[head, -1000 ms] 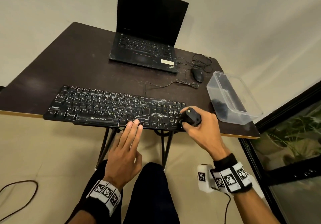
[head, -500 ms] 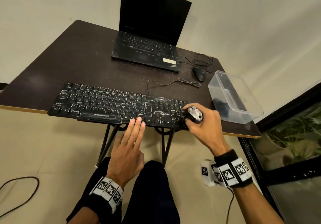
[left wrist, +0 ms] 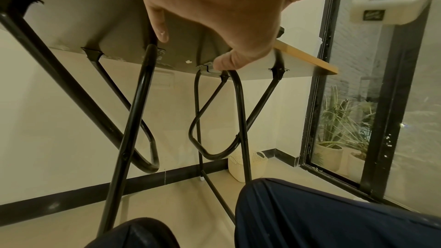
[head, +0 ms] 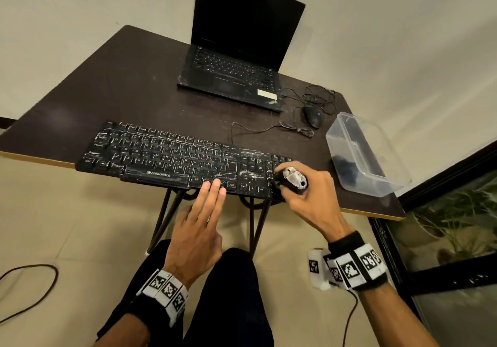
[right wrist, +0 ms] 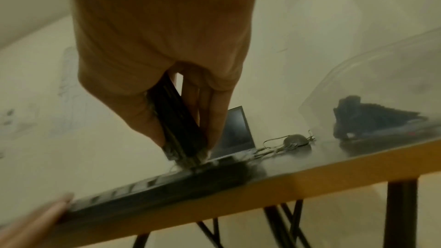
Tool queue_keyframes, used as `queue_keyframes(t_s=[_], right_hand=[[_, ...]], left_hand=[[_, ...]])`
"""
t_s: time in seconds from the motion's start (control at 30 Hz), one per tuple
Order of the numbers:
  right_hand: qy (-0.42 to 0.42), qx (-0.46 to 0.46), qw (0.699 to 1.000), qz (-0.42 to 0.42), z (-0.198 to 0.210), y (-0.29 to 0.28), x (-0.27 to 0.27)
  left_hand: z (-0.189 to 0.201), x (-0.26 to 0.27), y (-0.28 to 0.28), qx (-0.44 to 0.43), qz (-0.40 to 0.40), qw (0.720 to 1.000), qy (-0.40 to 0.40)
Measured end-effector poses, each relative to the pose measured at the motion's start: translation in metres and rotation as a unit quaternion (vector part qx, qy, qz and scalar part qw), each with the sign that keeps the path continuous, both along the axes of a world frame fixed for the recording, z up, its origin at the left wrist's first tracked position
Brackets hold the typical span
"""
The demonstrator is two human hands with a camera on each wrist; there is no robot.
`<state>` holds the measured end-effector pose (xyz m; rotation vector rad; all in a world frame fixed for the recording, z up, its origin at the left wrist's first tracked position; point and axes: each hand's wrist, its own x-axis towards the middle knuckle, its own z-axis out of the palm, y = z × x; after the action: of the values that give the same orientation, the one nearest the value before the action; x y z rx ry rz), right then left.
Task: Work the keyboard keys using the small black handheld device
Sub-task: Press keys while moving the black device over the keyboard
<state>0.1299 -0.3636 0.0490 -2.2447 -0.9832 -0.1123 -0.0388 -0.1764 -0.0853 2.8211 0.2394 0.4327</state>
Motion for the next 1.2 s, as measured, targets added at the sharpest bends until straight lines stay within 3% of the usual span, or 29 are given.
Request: queue_keyframes(t_s=[0.1,0.23,0.37,0.43,0.5,0.57,0.67,0.73,0.83,0.9,1.0,1.13,1.2], right_hand=[[0.008,-0.026,0.998,0.058,-0.001,0.007,-0.010],[-0.003,-0.006,1.000,0.009,0.004,0.010,0.007],[0.037,-0.027,0.997,0.067,0.006,0.010,-0.004],[0.024,-0.017,0.999,0.040,0.006,0.009,0.004],[0.034,-0.016,0.999,0.020,0.010,0.006,0.012],[0.060,-0.036,0.996,0.053,0.012,0.006,0.007],[0.024,-0.041,0.998,0.049,0.013,0.013,0.009],[0.009,-0.034,0.999,0.027,0.018,0.012,0.020],[0.071,-0.067,0.990,0.097,0.023,0.006,0.014],[0.050,-0.083,0.989,0.116,0.020,0.007,0.010],[0.004,-0.068,0.995,0.072,0.020,0.007,0.026],[0.056,-0.093,0.984,0.139,0.020,0.005,0.019],[0.026,-0.092,0.988,0.119,0.020,0.009,0.025]], left_hand=[[0.000,-0.001,0.000,0.006,0.003,1.000,-0.011],[0.002,0.002,0.003,0.008,-0.004,1.000,-0.015],[0.006,-0.001,0.014,0.016,-0.014,0.995,-0.100],[0.012,-0.002,0.022,0.029,-0.011,0.990,-0.139],[0.014,-0.003,0.027,0.044,-0.012,0.988,-0.150],[0.010,-0.003,0.025,0.048,-0.015,0.987,-0.154],[0.005,0.000,0.019,0.041,0.001,0.985,-0.166],[0.003,0.000,0.015,0.025,0.011,0.986,-0.167],[0.000,0.001,0.011,0.013,0.013,0.987,-0.162],[-0.003,0.003,0.009,0.004,0.011,0.989,-0.150],[-0.007,0.004,0.008,0.005,0.015,0.993,-0.119],[-0.009,0.005,0.005,0.007,0.021,0.995,-0.098],[-0.009,0.006,0.002,0.002,0.024,0.996,-0.090]])
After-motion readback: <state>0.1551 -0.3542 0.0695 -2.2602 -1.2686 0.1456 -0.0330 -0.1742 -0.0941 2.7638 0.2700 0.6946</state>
